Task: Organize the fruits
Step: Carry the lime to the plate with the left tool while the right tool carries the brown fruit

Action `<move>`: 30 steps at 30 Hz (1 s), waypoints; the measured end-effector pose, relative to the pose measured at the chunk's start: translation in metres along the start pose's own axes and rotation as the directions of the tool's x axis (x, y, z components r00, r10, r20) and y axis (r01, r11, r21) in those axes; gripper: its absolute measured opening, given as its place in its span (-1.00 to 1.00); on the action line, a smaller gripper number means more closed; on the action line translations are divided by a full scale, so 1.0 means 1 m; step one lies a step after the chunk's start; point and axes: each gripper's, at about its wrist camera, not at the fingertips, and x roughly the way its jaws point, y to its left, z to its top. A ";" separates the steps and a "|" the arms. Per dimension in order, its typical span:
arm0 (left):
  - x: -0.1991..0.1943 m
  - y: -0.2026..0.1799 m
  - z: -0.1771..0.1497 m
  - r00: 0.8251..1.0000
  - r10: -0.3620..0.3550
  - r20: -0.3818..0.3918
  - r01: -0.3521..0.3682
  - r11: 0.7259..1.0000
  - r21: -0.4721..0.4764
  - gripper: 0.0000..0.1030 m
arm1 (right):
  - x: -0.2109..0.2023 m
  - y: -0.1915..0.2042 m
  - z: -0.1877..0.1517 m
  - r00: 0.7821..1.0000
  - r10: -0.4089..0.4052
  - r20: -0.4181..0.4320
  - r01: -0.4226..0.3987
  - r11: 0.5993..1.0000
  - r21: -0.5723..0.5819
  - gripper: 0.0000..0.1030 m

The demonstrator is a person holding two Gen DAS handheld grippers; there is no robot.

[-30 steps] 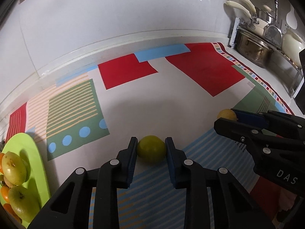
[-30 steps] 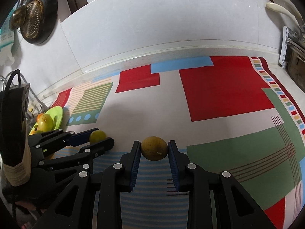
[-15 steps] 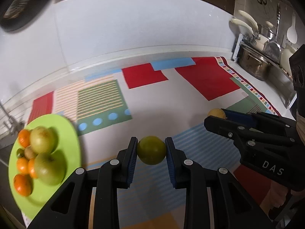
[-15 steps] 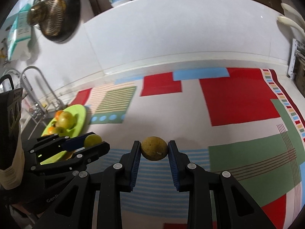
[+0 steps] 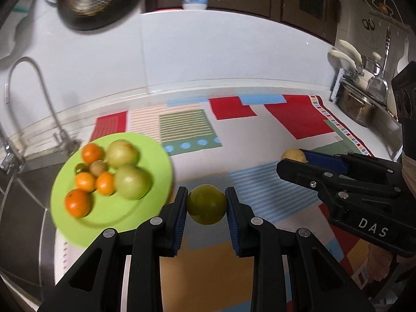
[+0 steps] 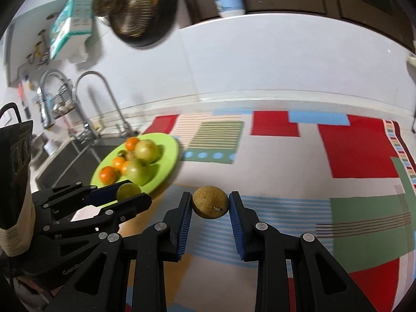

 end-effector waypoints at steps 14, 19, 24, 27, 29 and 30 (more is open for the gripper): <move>-0.040 0.057 -0.027 0.998 0.055 0.021 -0.054 0.998 -0.020 -0.43 | 0.004 0.073 -0.004 0.998 0.062 0.009 -0.061 0.996 -0.071 -0.41; -0.045 0.078 -0.031 0.998 0.060 0.031 -0.059 0.998 -0.011 -0.43 | 0.014 0.098 -0.005 0.997 0.074 0.004 -0.074 0.994 -0.082 -0.41; -0.044 0.099 -0.034 0.998 0.061 0.031 -0.061 0.998 0.002 -0.43 | 0.026 0.117 -0.006 0.997 0.076 -0.004 -0.076 0.993 -0.087 -0.41; -0.041 0.109 -0.035 0.998 0.057 0.027 -0.057 0.998 0.006 -0.43 | 0.035 0.126 -0.005 0.997 0.072 -0.011 -0.073 0.994 -0.087 -0.41; -0.038 0.115 -0.035 0.999 0.044 0.028 -0.044 0.999 0.006 -0.43 | 0.042 0.131 -0.004 0.997 0.070 -0.019 -0.071 0.994 -0.088 -0.41; -0.037 0.118 -0.035 0.999 0.036 0.028 -0.036 0.999 0.007 -0.43 | 0.044 0.133 -0.004 0.997 0.070 -0.021 -0.071 0.994 -0.089 -0.41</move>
